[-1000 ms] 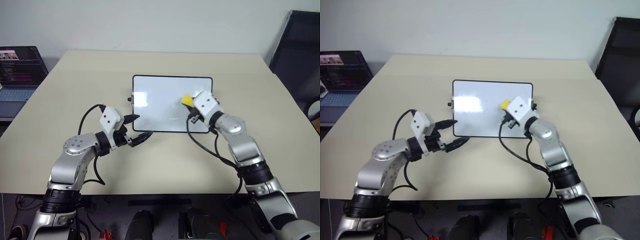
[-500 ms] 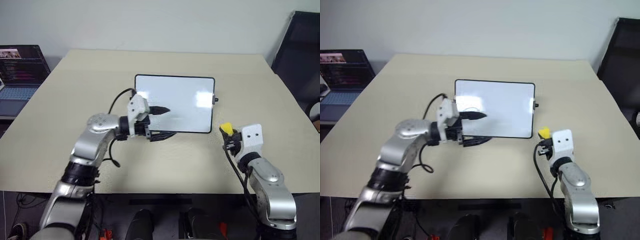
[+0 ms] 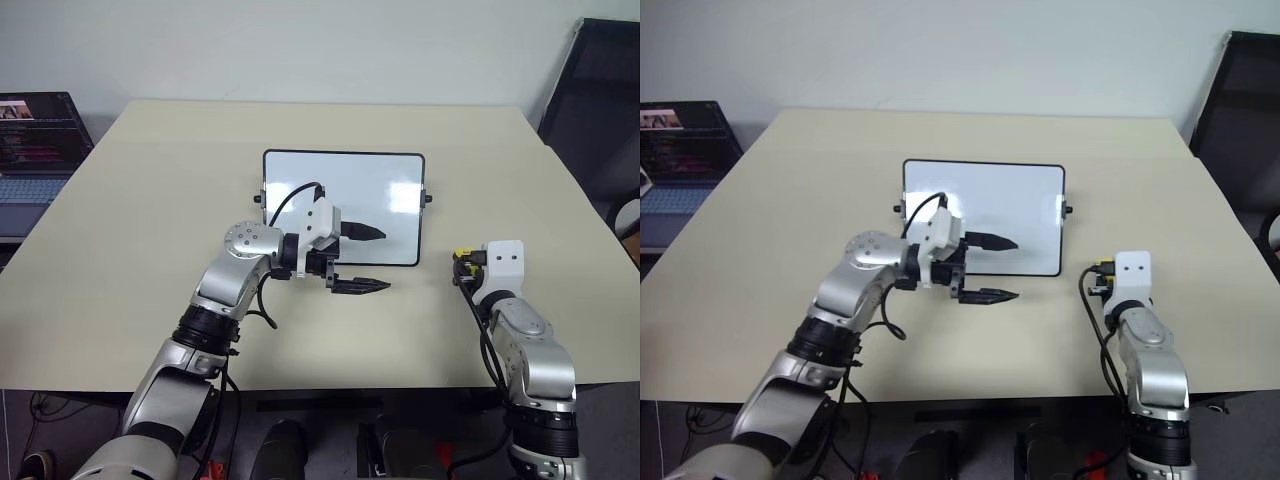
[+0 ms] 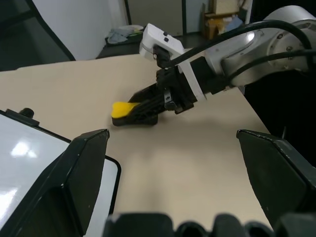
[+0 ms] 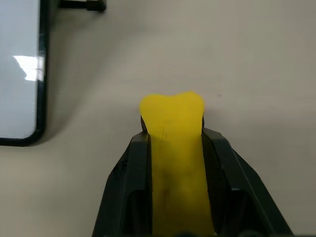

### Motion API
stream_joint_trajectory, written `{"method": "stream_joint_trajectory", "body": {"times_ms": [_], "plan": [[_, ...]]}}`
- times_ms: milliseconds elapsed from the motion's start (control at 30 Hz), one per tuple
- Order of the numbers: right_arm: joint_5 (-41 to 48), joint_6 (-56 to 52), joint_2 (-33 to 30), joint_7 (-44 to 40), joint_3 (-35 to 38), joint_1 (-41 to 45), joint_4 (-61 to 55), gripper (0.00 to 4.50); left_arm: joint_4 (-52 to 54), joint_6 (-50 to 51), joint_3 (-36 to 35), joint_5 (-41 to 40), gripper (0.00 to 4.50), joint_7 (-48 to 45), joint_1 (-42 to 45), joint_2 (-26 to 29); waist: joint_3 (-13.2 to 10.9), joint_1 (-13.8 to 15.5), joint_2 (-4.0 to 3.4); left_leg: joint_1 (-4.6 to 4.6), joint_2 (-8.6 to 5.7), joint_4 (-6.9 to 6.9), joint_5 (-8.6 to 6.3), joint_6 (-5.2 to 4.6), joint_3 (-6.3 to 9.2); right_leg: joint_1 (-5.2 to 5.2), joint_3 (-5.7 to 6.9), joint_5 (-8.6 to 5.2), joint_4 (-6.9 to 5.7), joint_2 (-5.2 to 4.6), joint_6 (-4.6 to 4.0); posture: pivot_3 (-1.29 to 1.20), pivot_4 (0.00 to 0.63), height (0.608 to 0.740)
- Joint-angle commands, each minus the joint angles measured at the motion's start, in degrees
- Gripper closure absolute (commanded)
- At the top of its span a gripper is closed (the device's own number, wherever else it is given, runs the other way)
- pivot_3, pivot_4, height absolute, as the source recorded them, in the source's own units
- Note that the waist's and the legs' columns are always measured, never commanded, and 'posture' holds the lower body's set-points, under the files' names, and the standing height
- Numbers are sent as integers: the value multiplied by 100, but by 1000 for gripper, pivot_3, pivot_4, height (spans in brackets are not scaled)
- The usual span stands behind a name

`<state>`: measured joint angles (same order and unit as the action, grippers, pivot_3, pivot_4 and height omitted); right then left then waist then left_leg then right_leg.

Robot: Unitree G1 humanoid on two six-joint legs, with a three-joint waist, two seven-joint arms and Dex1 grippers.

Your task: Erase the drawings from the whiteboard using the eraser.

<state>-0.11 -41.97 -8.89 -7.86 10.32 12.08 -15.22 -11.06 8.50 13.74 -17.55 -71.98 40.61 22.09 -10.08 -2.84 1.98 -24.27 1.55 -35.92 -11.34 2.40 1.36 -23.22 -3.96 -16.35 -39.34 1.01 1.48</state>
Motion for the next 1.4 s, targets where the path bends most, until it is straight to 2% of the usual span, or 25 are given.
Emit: {"method": "stream_joint_trajectory", "body": {"times_ms": [33,67,133,167,400,533,667,767,900,1000,1100,1267,1400], "plan": [[163,142,-73,29,144,123,36,3489,120,-101,-8,8,0,-7,-7,-61,0,-3,0,0,0,0,0,0,0,0,0,0,-1,0,0,0,150,740],[184,164,-92,32,148,128,74,3489,127,-106,-10,12,0,0,-19,-63,0,-5,0,0,0,0,0,0,0,0,-1,0,-1,0,0,0,150,740],[243,224,-110,45,171,145,146,2770,151,-110,-20,20,0,8,-53,-59,0,-5,0,0,0,-3,0,0,0,0,-1,0,-2,0,1,0,150,740],[273,254,-125,38,174,152,173,2583,168,-110,-24,26,0,17,-70,-56,0,-5,0,0,0,-3,0,0,0,1,-2,1,-2,-1,1,0,150,740],[483,434,-196,19,241,178,238,90,260,-79,-87,59,0,164,-177,-54,0,-4,0,0,1,-3,0,0,1,1,-1,1,-3,0,1,0,150,740],[701,723,-195,-78,257,209,-260,40,351,31,-305,50,0,618,-271,-64,-1,-6,-1,0,2,-3,0,0,0,1,-2,1,-3,-1,1,0,150,740],[925,761,-204,-292,24,3,-1116,40,583,187,-724,348,0,1867,-502,-91,-1,-8,-2,0,5,-3,0,0,4,0,-1,0,-4,-1,2,0,150,740],[958,784,-214,-410,-306,-276,-1678,40,1158,632,-1104,222,0,2563,-883,-120,-1,-12,-2,0,11,-2,0,0,7,1,-4,0,-4,-1,2,0,150,740],[679,1454,-264,-507,-866,-965,-2240,40,2330,1300,-1907,6,0,3947,-1682,-433,-1,1,-1,-6,11,-3,-1,1,13,1,-6,0,-3,-12,3,0,150,740],[372,2237,-213,-334,-1003,-1613,-2155,40,2904,1234,-2278,371,0,4895,-2355,-675,2,19,2,-6,11,-3,-1,2,17,5,-8,0,3,-18,4,0,150,740],[398,2791,-49,-188,-822,-2034,-1977,40,3396,1174,-2412,725,0,5569,-2959,-831,2,52,2,-4,11,-7,0,2,16,7,-9,1,4,-18,6,0,150,740],[604,3746,-182,-452,-463,-2589,-1643,40,4151,1161,-2510,1094,0,6195,-3786,-928,5,94,6,18,12,-9,0,2,9,24,-11,3,5,-18,8,0,150,740],[971,3828,-397,-857,-316,-2934,-1796,40,4727,1239,-2808,1123,0,6355,-4373,-860,6,99,6,51,22,-3,-1,2,14,63,-10,-2,22,-20,0,0,150,740]]}}
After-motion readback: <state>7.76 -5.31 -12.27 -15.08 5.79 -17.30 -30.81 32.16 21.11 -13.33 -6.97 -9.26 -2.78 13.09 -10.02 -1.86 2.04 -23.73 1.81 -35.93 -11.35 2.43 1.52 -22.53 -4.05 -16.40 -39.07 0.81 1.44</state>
